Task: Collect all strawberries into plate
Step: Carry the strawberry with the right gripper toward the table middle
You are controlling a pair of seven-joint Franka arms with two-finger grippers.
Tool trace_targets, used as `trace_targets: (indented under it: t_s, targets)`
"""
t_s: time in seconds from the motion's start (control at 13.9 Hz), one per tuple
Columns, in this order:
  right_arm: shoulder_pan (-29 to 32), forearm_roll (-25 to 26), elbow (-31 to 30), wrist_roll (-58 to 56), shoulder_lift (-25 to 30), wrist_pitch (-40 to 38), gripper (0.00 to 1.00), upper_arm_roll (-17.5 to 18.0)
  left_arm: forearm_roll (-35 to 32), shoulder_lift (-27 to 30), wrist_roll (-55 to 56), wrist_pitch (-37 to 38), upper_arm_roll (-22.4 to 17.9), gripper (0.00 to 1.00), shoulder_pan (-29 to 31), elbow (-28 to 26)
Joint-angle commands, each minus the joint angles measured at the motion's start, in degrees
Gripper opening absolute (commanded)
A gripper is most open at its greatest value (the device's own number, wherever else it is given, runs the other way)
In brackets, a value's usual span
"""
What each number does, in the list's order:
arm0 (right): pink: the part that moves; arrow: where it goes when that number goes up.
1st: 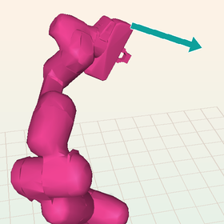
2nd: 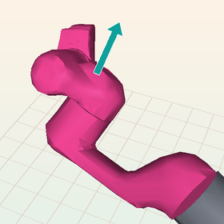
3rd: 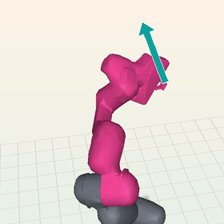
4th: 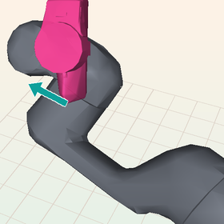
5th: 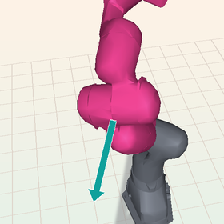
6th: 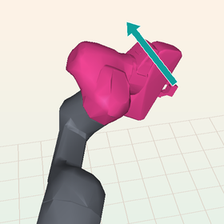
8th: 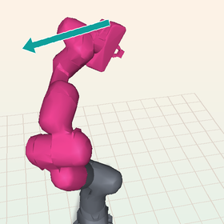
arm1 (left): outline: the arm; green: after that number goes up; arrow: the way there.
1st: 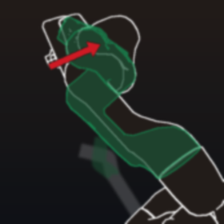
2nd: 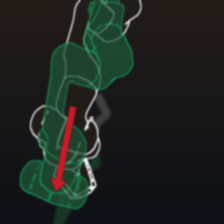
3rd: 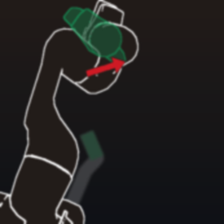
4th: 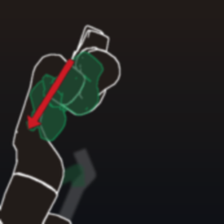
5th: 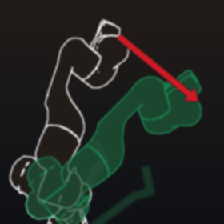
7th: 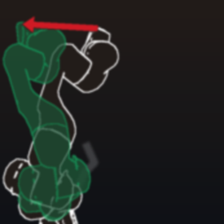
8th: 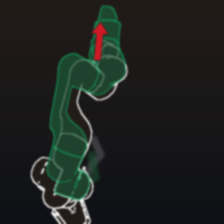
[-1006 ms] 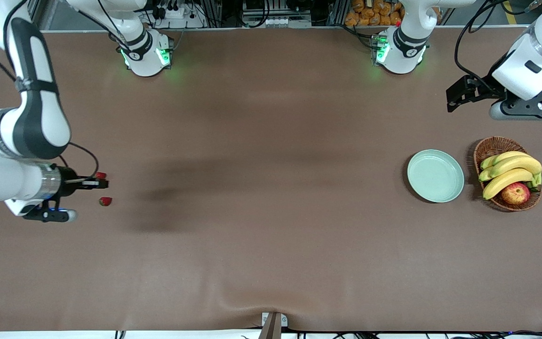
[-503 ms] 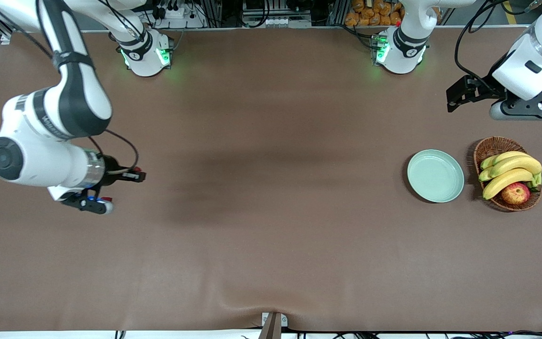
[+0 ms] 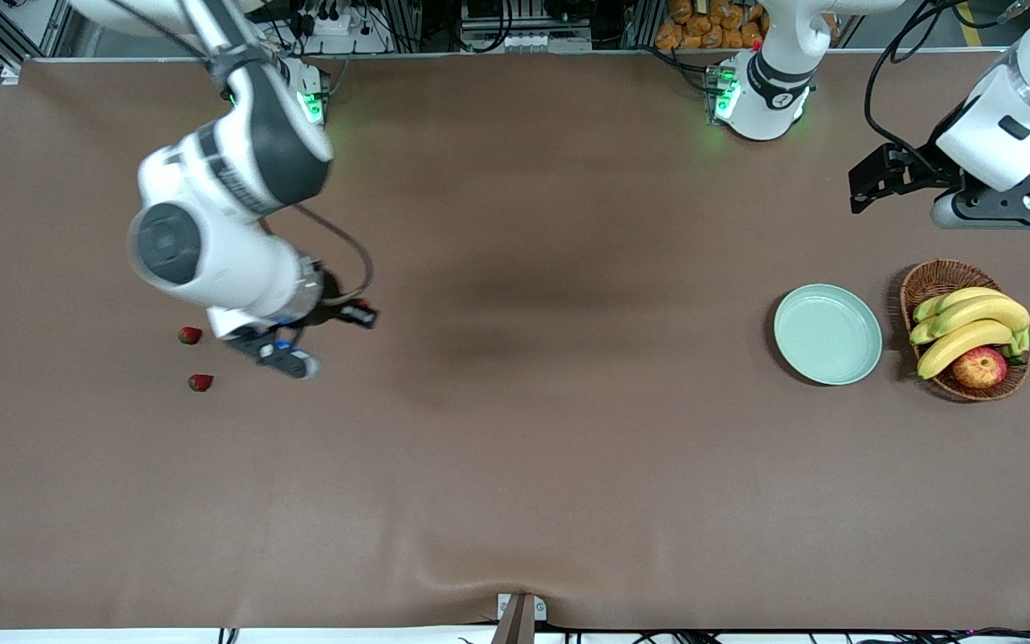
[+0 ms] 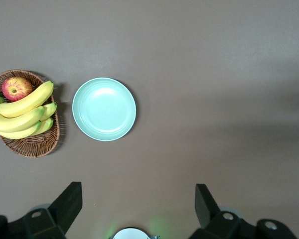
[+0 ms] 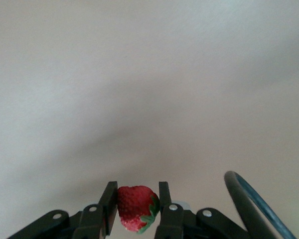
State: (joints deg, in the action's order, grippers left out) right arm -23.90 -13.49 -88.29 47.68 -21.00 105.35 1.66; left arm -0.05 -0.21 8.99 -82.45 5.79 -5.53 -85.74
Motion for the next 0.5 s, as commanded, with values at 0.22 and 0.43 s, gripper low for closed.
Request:
trace_targets:
  t_s: [0.22, 0.43]
  targets:
    - [-11.76, 0.04, -0.22, 17.43, -4.83, 10.47, 0.08, -0.61, 1.37, 0.30, -0.37, 0.45, 0.10, 1.00, 1.14, -0.22]
    - [-16.16, -0.04, -0.13, 22.45, -8.35, 15.04, 0.09, -0.61, 1.37, 0.13, -0.29, 0.45, 0.10, 1.00, 1.05, -0.22]
